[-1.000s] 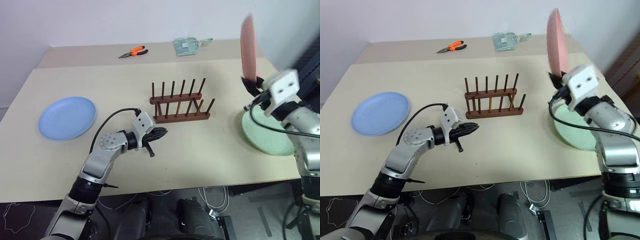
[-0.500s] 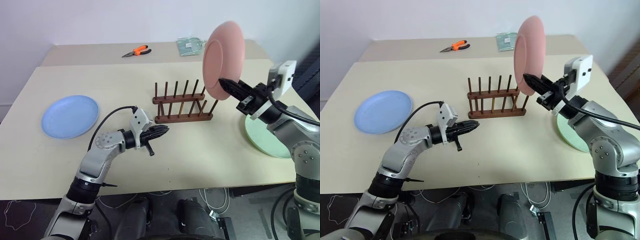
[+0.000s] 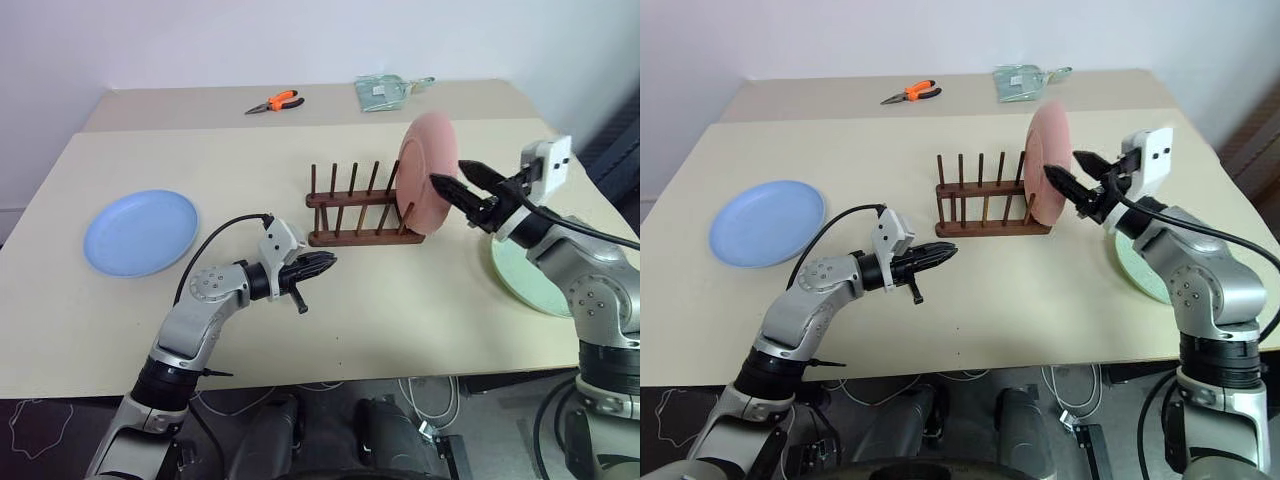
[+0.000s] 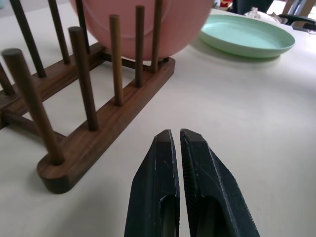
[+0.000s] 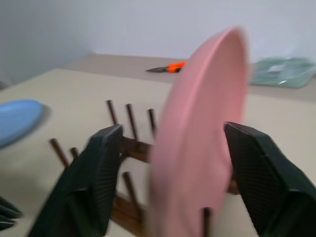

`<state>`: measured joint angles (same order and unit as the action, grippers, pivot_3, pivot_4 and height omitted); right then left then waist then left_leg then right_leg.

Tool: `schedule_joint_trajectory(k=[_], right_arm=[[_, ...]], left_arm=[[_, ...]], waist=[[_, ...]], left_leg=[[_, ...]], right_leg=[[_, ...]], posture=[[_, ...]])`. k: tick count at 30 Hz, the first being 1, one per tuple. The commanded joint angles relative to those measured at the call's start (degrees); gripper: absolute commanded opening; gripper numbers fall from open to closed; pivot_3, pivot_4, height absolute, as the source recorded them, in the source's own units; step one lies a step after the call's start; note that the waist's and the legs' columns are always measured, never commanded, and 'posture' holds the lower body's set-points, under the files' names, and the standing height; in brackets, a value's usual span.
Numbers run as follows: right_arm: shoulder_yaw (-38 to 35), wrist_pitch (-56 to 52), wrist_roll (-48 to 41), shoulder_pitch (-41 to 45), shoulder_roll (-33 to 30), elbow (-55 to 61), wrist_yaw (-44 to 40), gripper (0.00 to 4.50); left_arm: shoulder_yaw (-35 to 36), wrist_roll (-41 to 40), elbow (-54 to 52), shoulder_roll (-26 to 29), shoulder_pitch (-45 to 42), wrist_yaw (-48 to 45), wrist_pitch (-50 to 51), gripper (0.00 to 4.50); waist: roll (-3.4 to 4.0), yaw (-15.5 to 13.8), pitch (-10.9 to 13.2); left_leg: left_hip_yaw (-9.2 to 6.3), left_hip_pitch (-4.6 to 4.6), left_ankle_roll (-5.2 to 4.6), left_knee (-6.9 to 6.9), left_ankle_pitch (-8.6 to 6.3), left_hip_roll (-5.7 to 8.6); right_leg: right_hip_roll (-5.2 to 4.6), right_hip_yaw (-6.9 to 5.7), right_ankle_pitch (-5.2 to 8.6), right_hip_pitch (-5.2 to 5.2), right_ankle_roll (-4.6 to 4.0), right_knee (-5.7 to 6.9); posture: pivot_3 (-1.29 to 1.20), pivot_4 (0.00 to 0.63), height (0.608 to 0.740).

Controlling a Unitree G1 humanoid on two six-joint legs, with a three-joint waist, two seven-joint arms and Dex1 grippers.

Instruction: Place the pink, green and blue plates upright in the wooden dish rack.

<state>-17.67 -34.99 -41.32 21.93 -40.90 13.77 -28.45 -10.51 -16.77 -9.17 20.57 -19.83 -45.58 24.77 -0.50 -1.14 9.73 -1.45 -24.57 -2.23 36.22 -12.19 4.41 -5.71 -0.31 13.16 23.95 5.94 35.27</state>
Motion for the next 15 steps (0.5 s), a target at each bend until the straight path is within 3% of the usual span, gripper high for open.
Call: schedule_joint_trajectory(k=[1, 4, 7, 13, 15], right_arm=[[-8.0, -0.4, -0.2, -5.7, -5.0, 5.5, -2.9, 3.1], [-9.4, -1.2, 3.0, -16.3, -9.6, 9.3, -6.7, 3.1], [-5.7, 0.0, 10.3, -23.3, -11.3, 9.7, -5.3, 3.1], [8.3, 1.6, 29.6, -25.1, -9.7, 1.9, 4.9, 3.1], [10.4, 2.6, 32.8, -24.5, -8.5, -1.1, 6.7, 2.58]], left_arm=[[0.2, -0.4, -1.4, 0.3, -0.3, -0.3, -0.7, 0.25], [-0.3, -0.3, -0.6, 0.5, -0.7, -1.2, -1.1, 0.25], [-1.1, -0.1, 0.6, 0.3, -1.4, -2.0, -1.6, 0.25], [-3.1, 1.3, 2.7, -0.5, -3.4, -3.0, -3.2, 0.25], [-3.1, 1.4, 3.2, -0.7, -3.9, -3.2, -3.4, 0.25]], waist=[[0.0, -0.7, 0.0], [-0.01, -1.2, 0.0], [0.02, -1.0, 0.0], [0.04, -1.0, 0.0], [0.06, -1.1, -0.1]], left_leg=[[0.0, -0.01, 0.0, 0.0, 0.0, 0.0], [0.01, -0.02, -0.02, -0.01, -0.02, 0.0], [0.03, 0.0, -0.02, 0.03, -0.02, 0.0], [0.15, 0.07, -0.02, 0.03, -0.02, -0.02], [0.18, 0.04, -0.02, 0.04, -0.01, -0.01]], right_leg=[[0.0, 0.0, 0.0, 0.0, 0.0, -0.02], [-0.02, 0.0, 0.01, -0.01, -0.01, -0.05], [-0.04, 0.01, 0.01, -0.05, -0.01, -0.05], [-0.11, 0.0, 0.0, 0.01, -0.03, -0.02], [-0.11, 0.0, 0.0, 0.03, -0.03, -0.03]], posture=[[0.0, 0.15, 0.719], [0.0, 0.15, 0.719], [0.0, 0.15, 0.719], [0.0, 0.15, 0.719], [0.0, 0.15, 0.719]])
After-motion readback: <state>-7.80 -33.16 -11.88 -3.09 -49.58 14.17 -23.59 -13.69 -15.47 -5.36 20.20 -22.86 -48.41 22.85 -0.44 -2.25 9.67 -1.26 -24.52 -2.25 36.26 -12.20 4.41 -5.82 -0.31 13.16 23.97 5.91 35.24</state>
